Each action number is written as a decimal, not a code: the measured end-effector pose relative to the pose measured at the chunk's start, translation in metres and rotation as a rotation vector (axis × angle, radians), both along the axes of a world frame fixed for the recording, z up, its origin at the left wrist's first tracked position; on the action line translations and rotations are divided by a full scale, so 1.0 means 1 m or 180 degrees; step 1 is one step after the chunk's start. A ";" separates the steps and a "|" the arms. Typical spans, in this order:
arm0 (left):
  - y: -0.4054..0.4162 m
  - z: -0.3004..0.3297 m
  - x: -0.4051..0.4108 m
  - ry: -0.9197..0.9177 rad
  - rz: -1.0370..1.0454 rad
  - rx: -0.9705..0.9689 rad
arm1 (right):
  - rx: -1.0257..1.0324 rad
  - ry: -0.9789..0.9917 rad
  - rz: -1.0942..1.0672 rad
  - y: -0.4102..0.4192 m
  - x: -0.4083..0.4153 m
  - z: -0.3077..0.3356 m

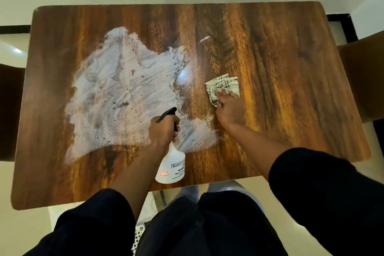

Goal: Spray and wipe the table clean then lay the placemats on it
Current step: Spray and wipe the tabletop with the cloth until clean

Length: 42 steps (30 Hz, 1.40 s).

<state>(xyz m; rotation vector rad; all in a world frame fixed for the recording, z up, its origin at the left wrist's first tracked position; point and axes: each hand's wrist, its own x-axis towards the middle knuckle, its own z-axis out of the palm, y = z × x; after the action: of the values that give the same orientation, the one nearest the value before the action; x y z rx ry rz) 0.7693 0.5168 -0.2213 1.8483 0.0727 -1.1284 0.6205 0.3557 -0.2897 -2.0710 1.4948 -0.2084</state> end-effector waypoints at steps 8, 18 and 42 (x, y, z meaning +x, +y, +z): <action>0.023 -0.011 -0.015 0.0001 -0.0293 0.0225 | -0.0334 0.0062 0.2005 0.116 -0.025 0.002; 0.051 -0.010 -0.022 -0.0129 -0.0260 0.0103 | -0.0318 0.0203 0.0623 0.051 -0.083 0.003; 0.095 0.003 -0.083 -0.0146 0.0443 0.0257 | -0.0356 -0.0069 0.1677 0.081 -0.093 -0.001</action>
<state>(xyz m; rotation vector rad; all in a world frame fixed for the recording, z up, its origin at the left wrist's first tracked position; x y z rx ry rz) 0.6859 0.6115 -0.2180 1.9083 0.2200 -0.9989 0.5271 0.4365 -0.2906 -2.4586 0.8943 -0.1085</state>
